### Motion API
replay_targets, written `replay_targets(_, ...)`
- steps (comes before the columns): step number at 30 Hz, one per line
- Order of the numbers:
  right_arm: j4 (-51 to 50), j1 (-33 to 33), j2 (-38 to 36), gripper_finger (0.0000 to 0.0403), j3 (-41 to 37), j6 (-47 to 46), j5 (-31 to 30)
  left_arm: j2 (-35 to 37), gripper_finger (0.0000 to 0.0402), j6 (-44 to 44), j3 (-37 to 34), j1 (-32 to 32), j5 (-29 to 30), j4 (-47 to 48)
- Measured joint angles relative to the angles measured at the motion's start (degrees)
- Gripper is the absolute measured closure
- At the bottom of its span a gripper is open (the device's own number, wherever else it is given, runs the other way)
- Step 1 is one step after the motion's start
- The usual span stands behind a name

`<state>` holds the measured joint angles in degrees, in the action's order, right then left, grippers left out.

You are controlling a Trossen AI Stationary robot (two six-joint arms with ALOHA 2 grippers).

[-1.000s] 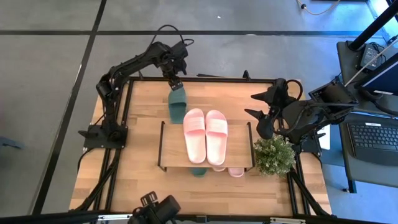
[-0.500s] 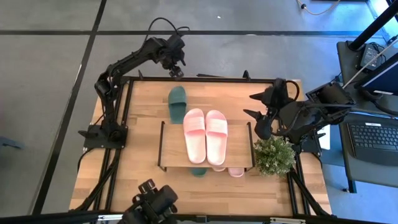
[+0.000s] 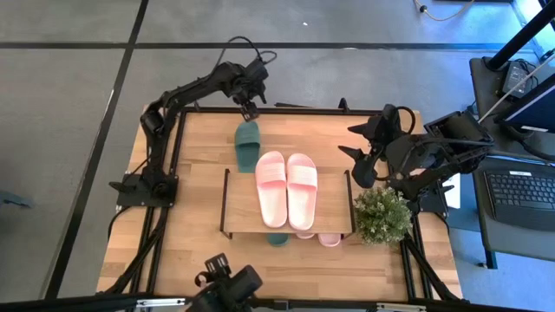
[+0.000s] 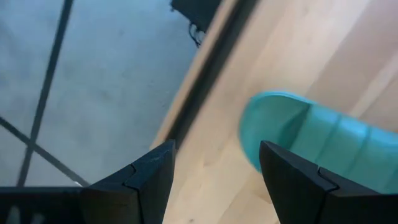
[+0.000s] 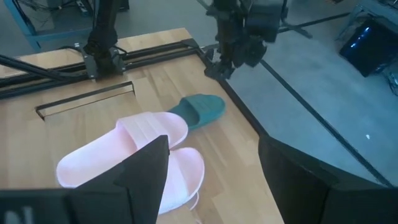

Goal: Pick and place slides into the shelf
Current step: Put the green slipper under the shelf

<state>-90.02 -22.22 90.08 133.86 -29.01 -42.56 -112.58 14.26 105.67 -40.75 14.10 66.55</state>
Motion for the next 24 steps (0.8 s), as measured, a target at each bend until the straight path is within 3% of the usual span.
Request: replay_targets(24, 0.00, 2.59, 1.33, 0.0153, -0.04, -2.79, 0.19, -9.02, 0.0177, -0.55, -3.72, 2.46, -1.88, -1.71)
